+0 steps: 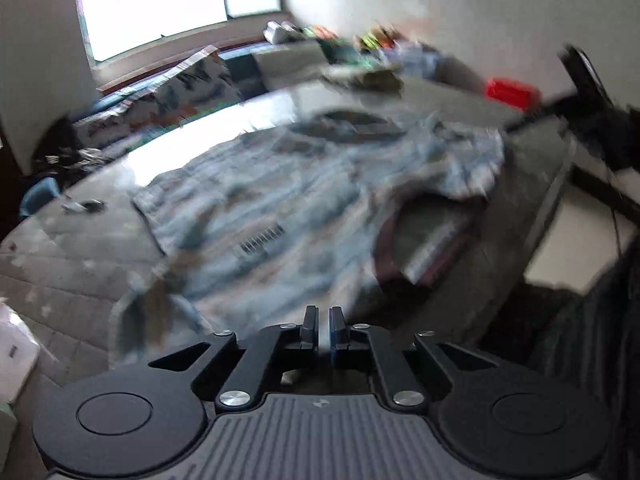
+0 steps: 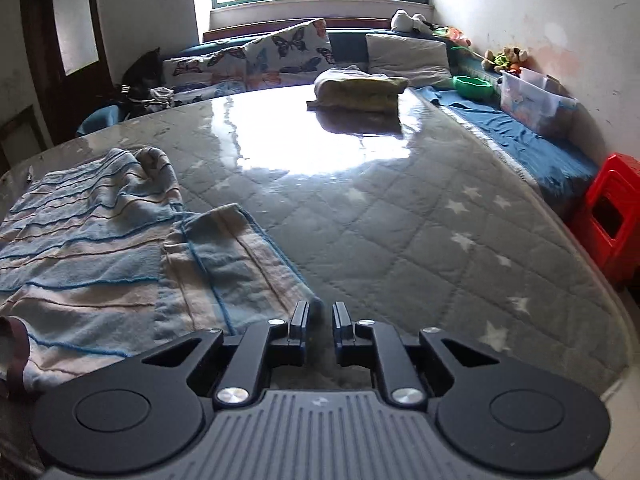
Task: Fold clothes
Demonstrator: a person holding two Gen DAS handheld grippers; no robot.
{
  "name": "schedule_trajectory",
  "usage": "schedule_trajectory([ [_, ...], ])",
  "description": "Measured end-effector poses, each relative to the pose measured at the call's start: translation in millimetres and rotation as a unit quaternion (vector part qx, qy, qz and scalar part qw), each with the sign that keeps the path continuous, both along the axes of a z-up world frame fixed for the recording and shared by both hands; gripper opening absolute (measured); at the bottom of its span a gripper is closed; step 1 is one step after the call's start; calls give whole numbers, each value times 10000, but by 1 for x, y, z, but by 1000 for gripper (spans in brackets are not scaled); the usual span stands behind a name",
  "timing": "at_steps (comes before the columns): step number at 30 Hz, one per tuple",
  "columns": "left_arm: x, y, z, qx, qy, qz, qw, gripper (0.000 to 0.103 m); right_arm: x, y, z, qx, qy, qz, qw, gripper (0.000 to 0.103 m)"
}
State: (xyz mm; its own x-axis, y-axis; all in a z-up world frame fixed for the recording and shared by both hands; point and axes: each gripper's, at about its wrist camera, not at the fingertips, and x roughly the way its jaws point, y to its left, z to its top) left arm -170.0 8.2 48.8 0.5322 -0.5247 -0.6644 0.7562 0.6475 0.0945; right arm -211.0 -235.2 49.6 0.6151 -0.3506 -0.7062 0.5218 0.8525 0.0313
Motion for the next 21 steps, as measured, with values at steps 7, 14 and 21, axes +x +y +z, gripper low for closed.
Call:
schedule_trajectory([
  [7,43,-27,5,-503,97,679,9964,7,32,6,23,-14,-322,529,9981,15],
  [14,69,-58,-15,-385,309,720,9962,12,112,12,20,283,-433,1255,9907,20],
  [21,101,-53,-18,-610,453,1231,9895,26,212,11,24,290,-355,1772,9831,20],
])
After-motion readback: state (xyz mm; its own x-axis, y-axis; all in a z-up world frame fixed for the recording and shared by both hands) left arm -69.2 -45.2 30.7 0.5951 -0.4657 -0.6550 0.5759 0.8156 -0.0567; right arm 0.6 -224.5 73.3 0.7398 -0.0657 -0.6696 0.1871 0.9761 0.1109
